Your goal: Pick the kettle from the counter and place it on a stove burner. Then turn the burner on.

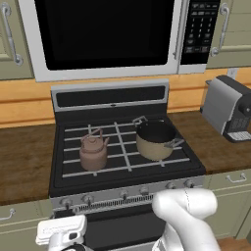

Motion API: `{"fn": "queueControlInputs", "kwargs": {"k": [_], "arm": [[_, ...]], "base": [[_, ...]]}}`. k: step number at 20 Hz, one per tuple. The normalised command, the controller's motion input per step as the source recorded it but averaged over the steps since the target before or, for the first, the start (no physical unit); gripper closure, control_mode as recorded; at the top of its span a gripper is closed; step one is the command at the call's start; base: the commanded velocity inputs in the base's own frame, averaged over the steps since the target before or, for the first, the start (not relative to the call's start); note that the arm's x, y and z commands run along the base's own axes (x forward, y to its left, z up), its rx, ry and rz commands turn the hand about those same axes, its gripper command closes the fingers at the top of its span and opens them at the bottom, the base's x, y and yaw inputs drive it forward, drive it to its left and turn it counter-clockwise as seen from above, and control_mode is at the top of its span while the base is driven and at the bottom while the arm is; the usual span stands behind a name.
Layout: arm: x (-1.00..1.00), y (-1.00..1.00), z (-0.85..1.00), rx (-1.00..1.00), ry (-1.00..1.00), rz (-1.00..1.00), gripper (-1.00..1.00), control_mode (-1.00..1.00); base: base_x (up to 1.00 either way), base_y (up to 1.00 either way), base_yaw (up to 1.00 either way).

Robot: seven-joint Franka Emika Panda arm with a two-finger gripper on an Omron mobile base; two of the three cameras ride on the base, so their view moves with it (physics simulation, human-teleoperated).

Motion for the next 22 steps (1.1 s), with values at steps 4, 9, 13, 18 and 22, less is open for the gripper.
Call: {"fn": "queueControlInputs", "kwargs": {"k": [4,9,13,18,22], "arm": [[0.06,0.0,-0.08,0.01,0.0,0.0,-1.0,-1.0],[0.14,0.0,0.0,0.03,0.0,0.0,-1.0,-1.0],[0.21,0.0,0.0,0.05,0.0,0.0,-1.0,-1.0],[0.25,0.0,-0.13,0.02,0.0,0.01,-1.0,-1.0],[0.27,0.0,-0.25,0.0,0.0,0.0,-1.0,-1.0]], "base": [[0.0,0.0,0.0],[0.0,0.0,0.0],[0.0,0.0,0.0],[0.0,0.0,0.0],[0.0,0.0,0.0]]}}
